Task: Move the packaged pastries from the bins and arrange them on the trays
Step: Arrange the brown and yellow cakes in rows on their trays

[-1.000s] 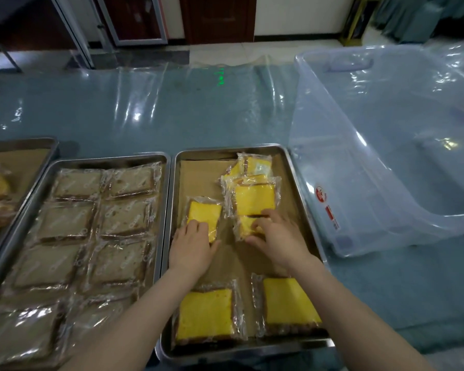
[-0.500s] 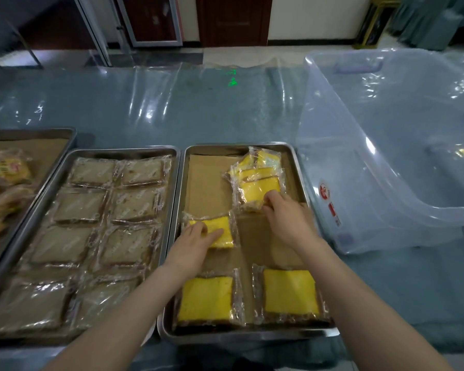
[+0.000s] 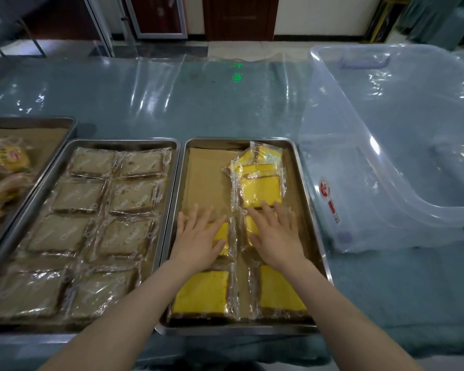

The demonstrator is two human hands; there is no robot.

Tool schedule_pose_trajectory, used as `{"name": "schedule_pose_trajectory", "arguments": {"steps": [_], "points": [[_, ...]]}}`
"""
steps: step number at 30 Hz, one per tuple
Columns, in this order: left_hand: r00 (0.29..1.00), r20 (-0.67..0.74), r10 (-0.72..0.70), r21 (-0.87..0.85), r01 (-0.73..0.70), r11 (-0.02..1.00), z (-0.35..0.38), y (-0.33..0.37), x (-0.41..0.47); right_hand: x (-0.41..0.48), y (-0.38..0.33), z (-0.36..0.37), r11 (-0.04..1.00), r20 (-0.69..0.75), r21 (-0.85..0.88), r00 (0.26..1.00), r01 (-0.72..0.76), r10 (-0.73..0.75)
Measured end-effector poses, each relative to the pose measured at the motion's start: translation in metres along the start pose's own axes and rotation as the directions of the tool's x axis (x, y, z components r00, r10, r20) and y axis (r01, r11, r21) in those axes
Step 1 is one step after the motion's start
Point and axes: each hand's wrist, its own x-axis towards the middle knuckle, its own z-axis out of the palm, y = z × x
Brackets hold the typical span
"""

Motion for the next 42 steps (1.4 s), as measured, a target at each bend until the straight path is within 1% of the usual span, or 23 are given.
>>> {"name": "schedule_pose_trajectory", "arguments": {"steps": [2,5,11,14,17,18,19,22,24,27,30,31,33,36,38,39,41,42], "points": [[0.997,0.081,-0.01,0.032,0.007,0.999,0.009,0.002,0.001,-0.007,0.001,0.012,0.999,0.079,-0.017,0.996,0.032,-0.03],[0.994,0.105,-0.016,0.041,0.011,0.999,0.019,0.003,-0.003,-0.009,0.003,0.018,1.0,0.146,0.003,0.989,-0.004,0.003],[0.991,0.134,-0.016,0.029,0.013,1.0,0.02,0.007,-0.006,-0.009,0.004,0.008,0.998,0.203,-0.014,0.977,-0.063,0.065],[0.988,0.153,-0.018,0.016,0.016,1.0,0.018,0.008,-0.007,-0.009,0.007,0.009,0.999,0.205,-0.02,0.978,-0.031,0.034],[0.987,0.161,-0.015,-0.017,0.018,1.0,0.013,0.01,-0.007,-0.009,0.009,0.012,1.0,0.238,0.013,0.971,-0.004,0.001],[0.989,0.147,-0.016,-0.027,0.02,0.999,0.01,0.011,-0.006,-0.008,0.009,0.011,0.999,0.229,0.045,0.974,-0.004,-0.007],[0.991,0.134,-0.016,-0.034,0.021,0.999,0.007,0.012,-0.005,-0.005,0.008,0.009,0.996,0.19,0.092,0.982,-0.006,-0.012],[0.993,0.118,0.003,-0.038,0.001,0.999,0.0,0.014,-0.001,0.016,0.005,-0.001,0.974,-0.026,0.224,1.0,-0.007,0.014],[0.994,0.108,0.01,-0.047,-0.005,0.999,-0.006,0.013,0.004,0.036,0.005,-0.007,0.971,-0.098,0.238,0.995,-0.01,0.034],[0.998,0.065,-0.002,-0.067,0.007,0.998,-0.014,0.006,0.01,0.068,0.008,-0.011,0.983,-0.122,0.181,0.992,-0.011,0.033],[1.0,0.018,-0.018,-0.078,0.019,0.997,-0.022,-0.008,0.012,0.087,0.0,-0.007,0.994,-0.094,0.094,0.993,-0.057,0.066],[1.0,0.0,-0.026,-0.082,0.026,0.996,-0.024,-0.014,0.012,0.088,-0.008,-0.003,0.997,-0.08,0.059,0.995,-0.046,0.051],[0.998,-0.042,-0.05,-0.096,0.045,0.994,-0.026,-0.025,0.015,0.091,-0.03,0.005,0.999,-0.045,0.032,0.998,0.036,-0.034],[0.995,-0.08,-0.064,-0.115,0.055,0.992,-0.029,-0.038,0.022,0.105,-0.06,0.01,0.987,0.003,0.058,0.989,0.149,-0.15],[0.996,-0.076,-0.048,-0.102,0.04,0.994,-0.029,-0.042,0.028,0.118,-0.066,0.007,0.981,-0.001,0.094,0.985,0.171,-0.172],[0.997,-0.069,-0.036,-0.101,0.029,0.994,-0.029,-0.042,0.032,0.122,-0.064,0.004,0.979,-0.038,0.123,0.986,0.164,-0.161],[0.998,-0.063,-0.011,-0.101,0.005,0.995,-0.028,-0.04,0.041,0.124,-0.048,0.001,0.98,-0.119,0.166,0.988,0.113,-0.094],[0.998,-0.059,0.0,-0.1,-0.005,0.995,-0.026,-0.038,0.046,0.124,-0.035,0.0,0.983,-0.131,0.168,0.99,0.08,-0.058]]}}
